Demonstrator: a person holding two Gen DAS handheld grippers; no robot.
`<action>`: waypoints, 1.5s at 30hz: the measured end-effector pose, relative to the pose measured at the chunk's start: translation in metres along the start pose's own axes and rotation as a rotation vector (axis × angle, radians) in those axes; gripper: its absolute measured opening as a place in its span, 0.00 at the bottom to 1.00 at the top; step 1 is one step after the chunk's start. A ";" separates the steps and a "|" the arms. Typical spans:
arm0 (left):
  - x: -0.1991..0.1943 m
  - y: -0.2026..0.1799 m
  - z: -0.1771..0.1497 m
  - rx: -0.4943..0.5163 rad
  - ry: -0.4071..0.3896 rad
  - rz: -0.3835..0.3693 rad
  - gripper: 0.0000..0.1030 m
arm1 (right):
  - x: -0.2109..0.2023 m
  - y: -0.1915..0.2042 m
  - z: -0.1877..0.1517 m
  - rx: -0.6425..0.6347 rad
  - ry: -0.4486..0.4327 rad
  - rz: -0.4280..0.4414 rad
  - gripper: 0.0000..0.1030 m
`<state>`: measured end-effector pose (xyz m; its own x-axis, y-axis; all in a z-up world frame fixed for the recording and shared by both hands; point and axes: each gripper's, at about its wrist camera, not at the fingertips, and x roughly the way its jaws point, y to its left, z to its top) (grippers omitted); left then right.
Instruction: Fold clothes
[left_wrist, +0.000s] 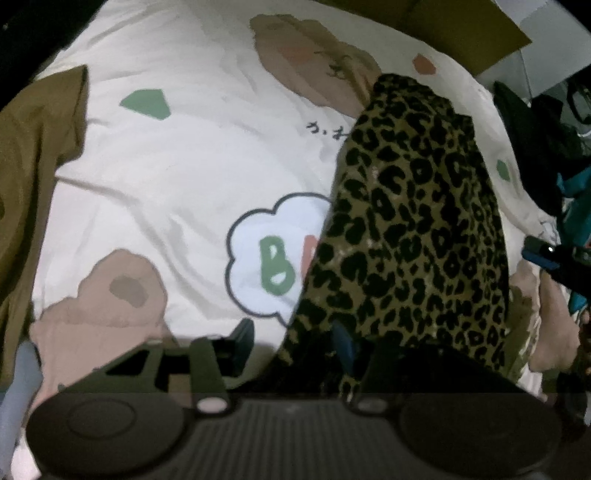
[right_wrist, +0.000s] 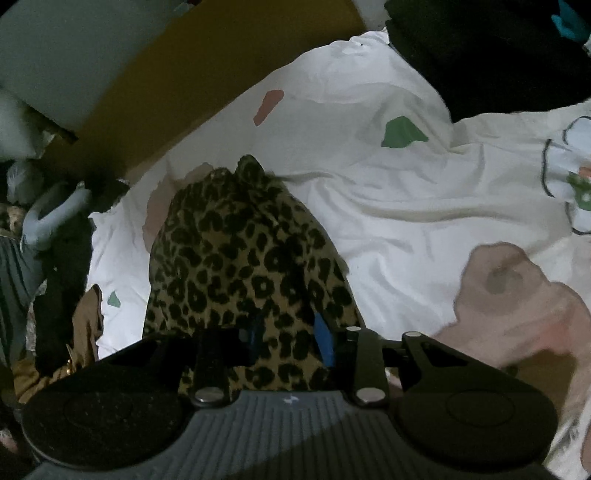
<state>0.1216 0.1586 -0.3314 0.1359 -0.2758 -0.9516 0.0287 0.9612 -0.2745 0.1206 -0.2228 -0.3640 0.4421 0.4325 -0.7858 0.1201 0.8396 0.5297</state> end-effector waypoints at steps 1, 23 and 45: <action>0.001 -0.001 0.002 0.003 0.001 -0.001 0.47 | 0.004 0.000 0.002 -0.011 0.005 0.005 0.32; 0.031 -0.039 0.050 0.065 -0.033 -0.082 0.47 | 0.097 0.016 0.052 -0.167 0.089 0.043 0.31; 0.038 -0.035 0.053 0.063 -0.044 -0.097 0.47 | 0.099 0.035 0.073 -0.232 0.074 0.034 0.00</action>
<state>0.1788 0.1151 -0.3507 0.1729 -0.3685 -0.9134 0.1061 0.9290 -0.3547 0.2337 -0.1748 -0.3994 0.3752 0.4775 -0.7945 -0.1050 0.8735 0.4754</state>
